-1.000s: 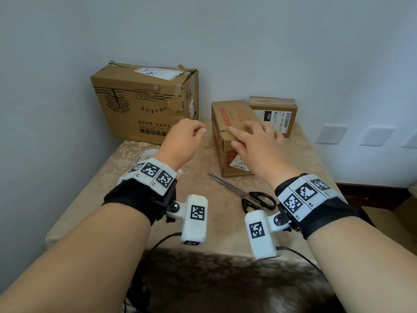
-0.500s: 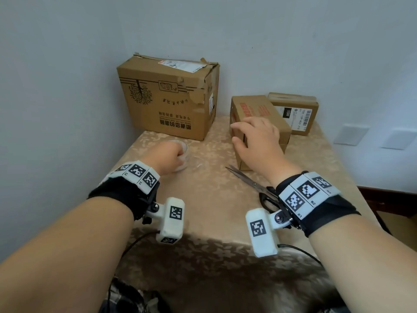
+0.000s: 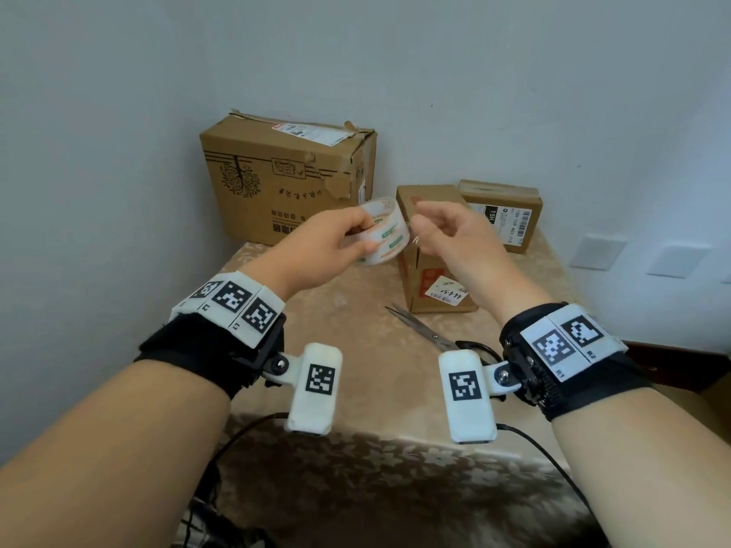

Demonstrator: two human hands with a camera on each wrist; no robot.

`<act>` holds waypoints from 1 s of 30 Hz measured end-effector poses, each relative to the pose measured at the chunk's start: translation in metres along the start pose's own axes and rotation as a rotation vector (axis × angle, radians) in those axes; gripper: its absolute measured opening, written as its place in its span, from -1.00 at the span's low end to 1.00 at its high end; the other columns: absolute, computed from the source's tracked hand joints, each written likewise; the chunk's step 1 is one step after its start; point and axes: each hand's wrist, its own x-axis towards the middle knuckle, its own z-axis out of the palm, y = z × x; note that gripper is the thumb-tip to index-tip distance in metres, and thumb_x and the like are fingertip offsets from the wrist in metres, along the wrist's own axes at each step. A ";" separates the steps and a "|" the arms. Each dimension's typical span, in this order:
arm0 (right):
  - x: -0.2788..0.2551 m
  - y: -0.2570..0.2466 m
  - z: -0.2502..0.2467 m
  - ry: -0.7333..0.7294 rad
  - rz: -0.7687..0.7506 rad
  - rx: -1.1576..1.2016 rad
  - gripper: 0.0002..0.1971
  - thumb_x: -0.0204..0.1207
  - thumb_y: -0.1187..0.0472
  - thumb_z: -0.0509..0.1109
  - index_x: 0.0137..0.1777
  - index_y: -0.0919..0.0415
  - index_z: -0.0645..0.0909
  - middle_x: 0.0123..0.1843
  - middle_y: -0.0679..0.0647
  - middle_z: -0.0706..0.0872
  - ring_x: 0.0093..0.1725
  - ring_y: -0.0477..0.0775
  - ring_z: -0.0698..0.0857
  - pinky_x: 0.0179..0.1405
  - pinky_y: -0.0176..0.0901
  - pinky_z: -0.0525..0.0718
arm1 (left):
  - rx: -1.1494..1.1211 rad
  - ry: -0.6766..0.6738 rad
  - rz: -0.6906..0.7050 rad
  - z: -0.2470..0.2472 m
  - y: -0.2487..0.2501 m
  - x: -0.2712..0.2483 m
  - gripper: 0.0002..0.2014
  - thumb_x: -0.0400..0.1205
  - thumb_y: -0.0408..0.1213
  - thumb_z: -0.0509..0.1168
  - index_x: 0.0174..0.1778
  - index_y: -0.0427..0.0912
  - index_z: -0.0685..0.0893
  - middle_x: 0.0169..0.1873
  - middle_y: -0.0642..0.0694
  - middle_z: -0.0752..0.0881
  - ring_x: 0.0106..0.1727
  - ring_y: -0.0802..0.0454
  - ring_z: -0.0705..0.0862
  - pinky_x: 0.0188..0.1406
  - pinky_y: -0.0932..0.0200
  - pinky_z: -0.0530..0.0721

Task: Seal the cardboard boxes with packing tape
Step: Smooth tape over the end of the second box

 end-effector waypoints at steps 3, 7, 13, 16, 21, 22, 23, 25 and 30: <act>0.001 -0.001 -0.005 0.014 -0.017 -0.086 -0.96 0.53 0.12 0.48 -0.10 -0.06 0.74 -0.14 -0.14 0.73 0.00 -0.01 0.69 0.16 0.12 0.70 | -0.005 -0.014 -0.003 0.002 0.008 0.000 -0.96 0.65 -0.29 0.28 -0.02 -0.10 0.57 -0.12 0.15 0.62 -0.12 0.14 0.61 -0.20 0.22 0.58; 0.002 -0.008 -0.005 0.072 -0.052 -0.093 -0.90 0.48 0.10 0.52 -0.25 -0.10 0.74 -0.22 -0.11 0.78 -0.06 0.06 0.75 0.11 0.20 0.71 | -0.057 0.043 -0.073 0.006 0.018 0.006 -0.85 0.63 -0.32 0.23 0.11 -0.11 0.52 -0.09 0.05 0.64 -0.16 0.13 0.62 -0.30 0.17 0.62; 0.010 -0.020 -0.004 0.090 -0.092 -0.230 -0.84 0.48 0.10 0.51 -0.32 -0.06 0.67 -0.25 -0.05 0.74 -0.16 0.00 0.73 -0.02 0.12 0.75 | 0.007 0.166 -0.076 0.010 0.022 0.013 -0.72 0.69 -0.02 0.21 0.19 -0.09 0.65 -0.02 0.06 0.68 0.01 0.11 0.61 -0.05 0.17 0.53; 0.011 -0.028 -0.010 0.081 -0.134 -0.318 -0.90 0.52 0.17 0.48 -0.22 0.04 0.67 -0.25 -0.11 0.68 -0.24 -0.17 0.62 -0.09 -0.19 0.66 | 0.128 0.121 -0.049 0.014 0.022 0.016 -0.69 0.71 0.00 0.17 0.18 -0.08 0.68 -0.01 0.04 0.71 0.02 0.10 0.63 -0.04 0.18 0.52; 0.017 -0.022 -0.015 0.153 -0.111 -0.284 -0.94 0.54 0.20 0.45 -0.16 0.13 0.70 -0.26 -0.07 0.71 -0.27 -0.22 0.57 -0.15 -0.27 0.57 | 0.081 0.112 -0.047 0.014 0.024 0.024 -0.68 0.69 0.04 0.19 0.22 -0.04 0.66 -0.03 0.04 0.71 -0.16 0.19 0.61 -0.18 0.23 0.56; 0.017 -0.020 -0.016 0.165 -0.093 -0.283 -0.93 0.55 0.19 0.44 -0.15 0.12 0.68 -0.25 -0.08 0.69 -0.28 -0.22 0.55 -0.15 -0.26 0.55 | 0.050 0.109 -0.046 0.014 0.025 0.026 -0.71 0.68 0.01 0.21 0.20 -0.03 0.67 -0.06 0.05 0.70 -0.19 0.23 0.58 -0.23 0.30 0.52; 0.018 -0.019 -0.016 0.174 -0.083 -0.277 -0.93 0.57 0.19 0.42 -0.16 0.11 0.65 -0.25 -0.09 0.65 -0.26 -0.20 0.54 -0.14 -0.24 0.53 | -0.019 0.107 -0.053 0.014 0.026 0.027 -0.74 0.68 -0.03 0.23 0.17 -0.04 0.69 -0.08 0.05 0.71 -0.20 0.23 0.59 -0.25 0.34 0.50; 0.019 -0.018 -0.016 0.166 -0.055 -0.263 -0.91 0.60 0.17 0.38 -0.15 0.07 0.59 -0.19 -0.08 0.62 -0.16 -0.11 0.57 -0.07 -0.19 0.53 | -0.228 0.100 -0.106 0.013 0.028 0.027 -0.81 0.67 -0.11 0.28 0.07 -0.07 0.74 -0.16 0.05 0.74 -0.27 0.24 0.65 -0.32 0.36 0.56; 0.015 -0.020 -0.013 0.101 -0.010 -0.174 -0.92 0.64 0.21 0.32 -0.10 0.08 0.55 -0.14 0.06 0.75 -0.08 0.09 0.73 0.07 0.09 0.72 | -0.384 0.063 -0.218 0.010 0.031 0.024 -0.88 0.63 -0.18 0.34 -0.01 -0.11 0.72 -0.25 -0.04 0.76 -0.37 0.15 0.73 -0.43 0.31 0.66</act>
